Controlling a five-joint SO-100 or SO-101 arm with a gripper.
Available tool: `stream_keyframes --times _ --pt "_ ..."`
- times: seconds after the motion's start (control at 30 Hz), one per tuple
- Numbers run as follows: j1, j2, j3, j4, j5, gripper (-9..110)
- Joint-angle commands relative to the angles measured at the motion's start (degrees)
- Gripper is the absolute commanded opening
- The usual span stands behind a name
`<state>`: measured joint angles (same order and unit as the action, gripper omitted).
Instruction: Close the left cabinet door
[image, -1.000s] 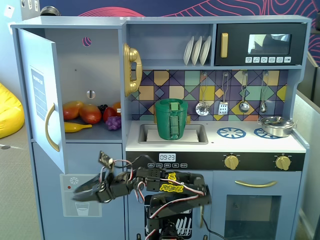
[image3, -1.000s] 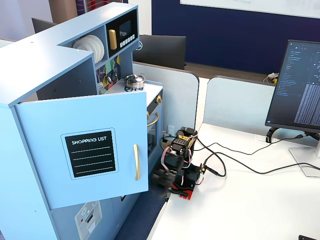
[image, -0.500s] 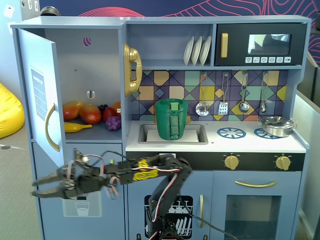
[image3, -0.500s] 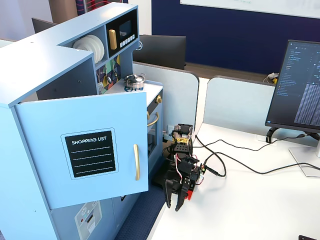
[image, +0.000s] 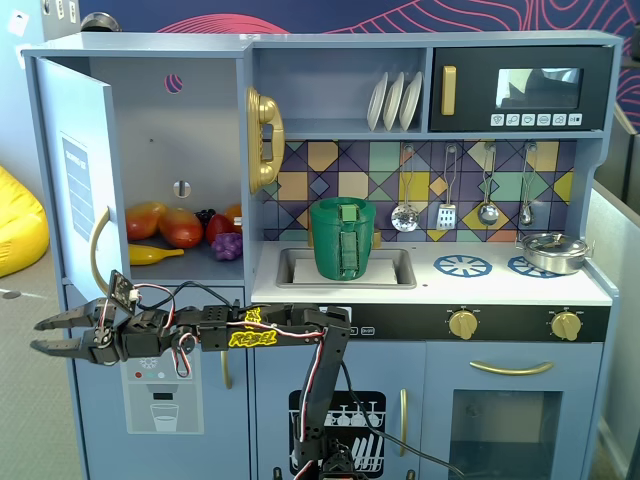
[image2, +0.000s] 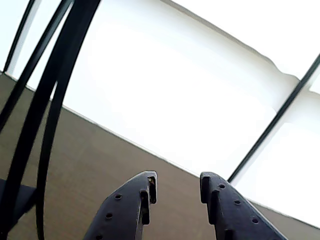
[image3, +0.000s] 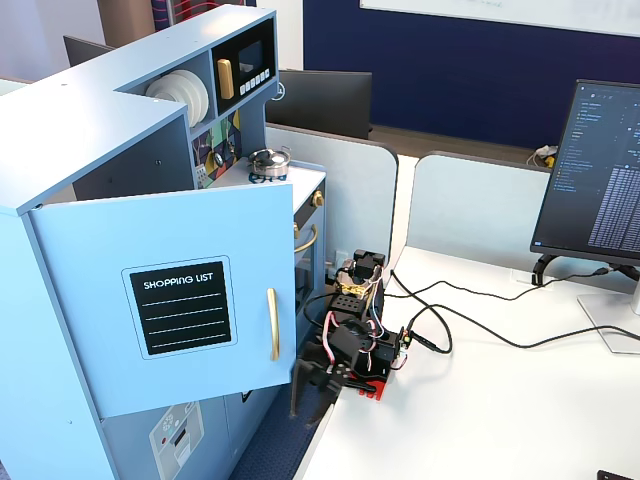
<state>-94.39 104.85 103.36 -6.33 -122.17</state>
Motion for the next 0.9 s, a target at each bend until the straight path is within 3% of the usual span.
stream_keyframes --times 0.0,0.3,0.57,0.87 --pt "6.1 5.9 0.6 -0.3 -0.4 0" --pt "23.0 19.5 13.5 1.1 1.1 0" --pt "42.3 18.9 11.1 0.8 2.9 0" --pt "49.1 16.3 8.7 -0.4 2.7 0"
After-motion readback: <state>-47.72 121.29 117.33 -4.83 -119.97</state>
